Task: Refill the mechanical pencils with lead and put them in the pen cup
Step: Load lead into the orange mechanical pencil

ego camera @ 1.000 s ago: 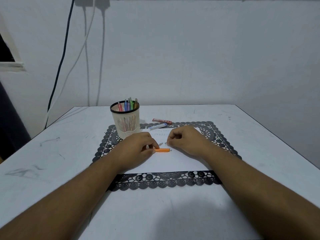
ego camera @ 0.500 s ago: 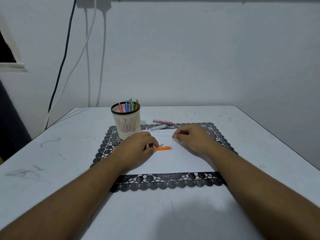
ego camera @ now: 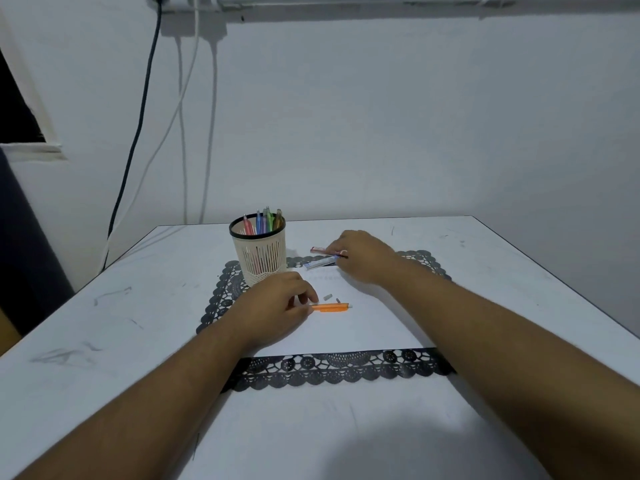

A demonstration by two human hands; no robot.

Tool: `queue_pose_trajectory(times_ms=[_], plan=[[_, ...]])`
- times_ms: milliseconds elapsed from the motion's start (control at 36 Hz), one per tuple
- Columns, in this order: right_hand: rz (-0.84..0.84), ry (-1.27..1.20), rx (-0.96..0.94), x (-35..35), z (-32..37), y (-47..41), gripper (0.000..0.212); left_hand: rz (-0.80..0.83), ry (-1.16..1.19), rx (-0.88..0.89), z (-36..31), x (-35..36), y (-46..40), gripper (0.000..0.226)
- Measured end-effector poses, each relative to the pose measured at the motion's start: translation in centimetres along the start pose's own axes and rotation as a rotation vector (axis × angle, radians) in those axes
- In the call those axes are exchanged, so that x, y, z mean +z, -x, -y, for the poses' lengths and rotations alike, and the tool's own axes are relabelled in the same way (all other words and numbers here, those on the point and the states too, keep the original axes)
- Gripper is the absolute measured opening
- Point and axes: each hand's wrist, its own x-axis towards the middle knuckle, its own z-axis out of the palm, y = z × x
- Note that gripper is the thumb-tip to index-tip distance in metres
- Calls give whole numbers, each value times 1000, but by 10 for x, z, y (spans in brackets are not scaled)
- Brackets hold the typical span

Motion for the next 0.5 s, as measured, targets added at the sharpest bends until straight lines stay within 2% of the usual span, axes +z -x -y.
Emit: queue_pose_trajectory(times_ms=[111, 333, 500], plan=[[51, 288, -63, 16, 8, -13, 35, -14, -18, 17, 1, 2, -2, 13], [124, 343, -19, 11, 14, -30, 25, -24, -27, 30, -2, 9, -7, 13], [138, 312, -17, 3, 18, -29, 9, -30, -23, 27, -1, 8, -5, 15]])
